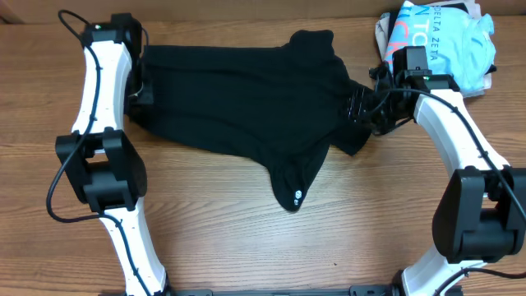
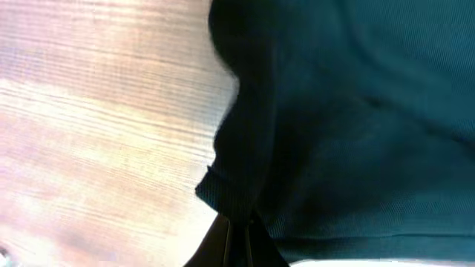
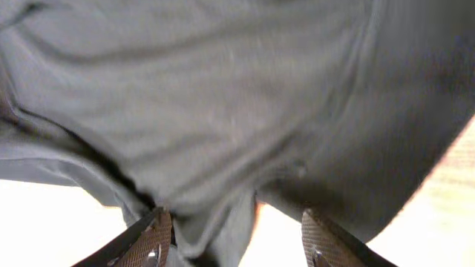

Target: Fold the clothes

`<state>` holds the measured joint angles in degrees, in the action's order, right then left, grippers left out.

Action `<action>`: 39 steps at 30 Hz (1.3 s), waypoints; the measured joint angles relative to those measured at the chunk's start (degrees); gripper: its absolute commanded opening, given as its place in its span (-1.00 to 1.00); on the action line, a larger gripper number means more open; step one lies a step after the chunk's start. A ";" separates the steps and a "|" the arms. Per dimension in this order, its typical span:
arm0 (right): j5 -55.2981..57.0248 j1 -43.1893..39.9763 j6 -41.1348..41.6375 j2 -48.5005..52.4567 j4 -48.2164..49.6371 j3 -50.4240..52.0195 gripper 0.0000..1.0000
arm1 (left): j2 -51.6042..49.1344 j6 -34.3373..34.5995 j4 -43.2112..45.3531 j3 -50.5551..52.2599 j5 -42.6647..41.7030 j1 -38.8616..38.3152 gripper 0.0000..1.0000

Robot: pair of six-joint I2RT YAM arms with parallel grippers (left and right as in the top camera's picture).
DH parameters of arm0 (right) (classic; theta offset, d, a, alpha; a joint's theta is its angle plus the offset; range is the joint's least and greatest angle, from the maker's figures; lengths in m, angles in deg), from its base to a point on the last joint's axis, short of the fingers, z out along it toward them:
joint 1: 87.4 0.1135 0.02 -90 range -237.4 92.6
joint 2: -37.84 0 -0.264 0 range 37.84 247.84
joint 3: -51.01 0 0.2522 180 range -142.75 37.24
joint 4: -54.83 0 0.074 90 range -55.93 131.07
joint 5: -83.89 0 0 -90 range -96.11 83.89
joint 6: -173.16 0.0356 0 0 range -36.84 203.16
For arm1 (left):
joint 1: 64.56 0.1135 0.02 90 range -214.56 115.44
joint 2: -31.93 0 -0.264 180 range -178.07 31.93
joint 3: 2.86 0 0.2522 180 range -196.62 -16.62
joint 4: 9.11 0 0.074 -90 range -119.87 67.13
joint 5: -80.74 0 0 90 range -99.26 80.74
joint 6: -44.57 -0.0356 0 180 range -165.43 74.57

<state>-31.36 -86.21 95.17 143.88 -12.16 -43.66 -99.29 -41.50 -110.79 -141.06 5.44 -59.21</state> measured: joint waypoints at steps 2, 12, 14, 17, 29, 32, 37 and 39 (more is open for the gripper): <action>0.17 0.50 -0.02 -0.68 -2.64 0.00 0.21 | 0.04 0.20 -3.85 -0.28 -0.26 0.00 -0.91; 5.35 12.55 0.85 -4.87 -9.07 1.33 0.22 | 0.04 2.05 -8.61 1.46 -0.55 0.00 -0.91; 6.40 15.72 1.86 -4.87 -8.24 3.54 0.22 | 0.04 2.40 -8.55 2.64 -0.55 0.00 -0.91; 9.33 20.57 4.02 -4.87 -6.71 7.89 0.22 | 0.04 2.99 -8.09 4.79 -0.55 0.00 -0.91; 17.11 31.34 11.87 -4.87 0.39 19.15 -0.11 | 0.15 3.48 -4.02 6.82 -0.74 1.20 -0.90; 17.90 31.54 12.79 -4.87 0.66 19.45 -0.19 | 0.48 3.48 -3.72 6.82 -0.76 1.18 -0.91; 18.18 31.61 13.00 -4.87 1.03 19.45 -0.54 | 1.07 3.45 -3.72 6.82 -1.49 1.18 -0.92; 18.18 31.91 13.05 -4.87 1.31 19.45 -0.82 | 1.22 3.37 -3.54 6.82 -2.23 1.18 -0.91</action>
<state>-13.18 -54.30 108.22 139.00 -10.85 -24.21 -98.06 -38.14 -114.33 -134.24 3.21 -58.03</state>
